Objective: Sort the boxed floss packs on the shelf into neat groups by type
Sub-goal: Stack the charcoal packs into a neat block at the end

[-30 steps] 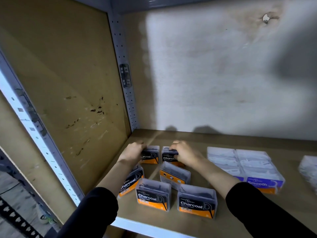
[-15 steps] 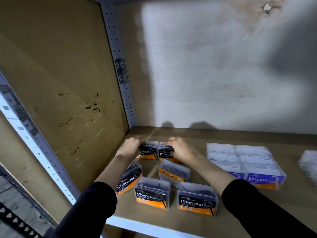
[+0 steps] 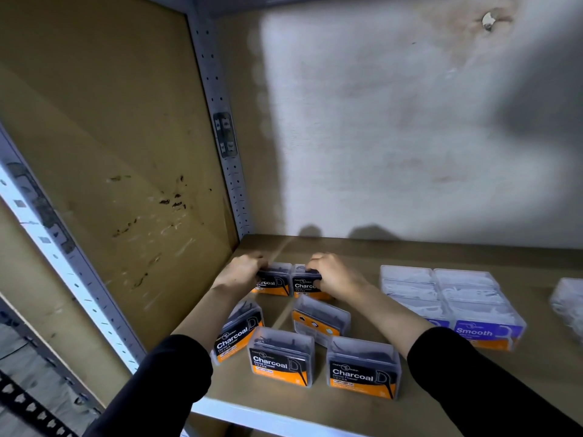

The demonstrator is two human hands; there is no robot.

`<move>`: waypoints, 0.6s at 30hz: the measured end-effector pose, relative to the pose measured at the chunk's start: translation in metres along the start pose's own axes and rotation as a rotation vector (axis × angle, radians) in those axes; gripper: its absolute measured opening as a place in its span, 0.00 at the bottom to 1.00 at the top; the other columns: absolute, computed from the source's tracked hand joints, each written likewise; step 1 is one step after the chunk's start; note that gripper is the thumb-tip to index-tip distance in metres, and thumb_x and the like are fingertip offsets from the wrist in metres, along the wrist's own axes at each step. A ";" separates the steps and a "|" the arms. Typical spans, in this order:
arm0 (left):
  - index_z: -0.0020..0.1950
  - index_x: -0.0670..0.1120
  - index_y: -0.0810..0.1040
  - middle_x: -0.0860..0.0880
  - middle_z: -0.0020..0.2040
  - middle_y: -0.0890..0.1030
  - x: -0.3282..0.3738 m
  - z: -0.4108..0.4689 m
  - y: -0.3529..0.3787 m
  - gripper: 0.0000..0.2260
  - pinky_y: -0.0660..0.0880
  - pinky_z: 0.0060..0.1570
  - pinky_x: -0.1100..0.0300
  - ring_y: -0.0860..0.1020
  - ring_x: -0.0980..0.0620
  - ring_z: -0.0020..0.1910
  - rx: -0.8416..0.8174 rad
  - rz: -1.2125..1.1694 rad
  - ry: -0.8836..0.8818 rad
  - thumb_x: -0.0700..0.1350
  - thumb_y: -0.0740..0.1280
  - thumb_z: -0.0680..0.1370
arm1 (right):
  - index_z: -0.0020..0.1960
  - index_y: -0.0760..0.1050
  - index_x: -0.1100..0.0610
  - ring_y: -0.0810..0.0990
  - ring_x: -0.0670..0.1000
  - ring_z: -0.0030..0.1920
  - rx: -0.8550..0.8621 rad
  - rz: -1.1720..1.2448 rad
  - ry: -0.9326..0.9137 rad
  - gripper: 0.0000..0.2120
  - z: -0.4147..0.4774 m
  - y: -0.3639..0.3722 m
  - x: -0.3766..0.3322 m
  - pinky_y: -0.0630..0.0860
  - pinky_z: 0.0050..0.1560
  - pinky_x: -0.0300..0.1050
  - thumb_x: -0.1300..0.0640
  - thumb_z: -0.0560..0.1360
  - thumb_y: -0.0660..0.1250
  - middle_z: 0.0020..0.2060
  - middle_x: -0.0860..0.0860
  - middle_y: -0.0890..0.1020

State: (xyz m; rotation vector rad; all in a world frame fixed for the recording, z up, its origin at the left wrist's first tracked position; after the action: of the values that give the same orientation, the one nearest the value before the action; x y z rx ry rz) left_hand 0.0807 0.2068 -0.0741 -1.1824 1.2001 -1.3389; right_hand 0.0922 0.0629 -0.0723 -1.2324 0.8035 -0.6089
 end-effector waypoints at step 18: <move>0.69 0.45 0.69 0.46 0.68 0.70 0.004 -0.007 -0.003 0.19 0.69 0.63 0.55 0.71 0.44 0.65 -0.050 -0.016 0.020 0.36 0.61 0.78 | 0.55 0.78 0.63 0.77 0.56 0.53 0.022 0.022 0.002 0.12 -0.006 -0.010 -0.013 0.75 0.51 0.49 0.68 0.74 0.61 0.54 0.57 0.77</move>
State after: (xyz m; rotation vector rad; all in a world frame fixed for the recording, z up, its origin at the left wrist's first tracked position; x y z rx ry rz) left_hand 0.0733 0.2039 -0.0709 -1.2191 1.2472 -1.3425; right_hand 0.0799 0.0667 -0.0610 -1.2018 0.8093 -0.5998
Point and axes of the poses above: each hand's wrist, its own z-axis towards the middle knuckle, its own y-axis out of the palm, x = y × z, the point moved 8 cm from there along z, towards the middle knuckle
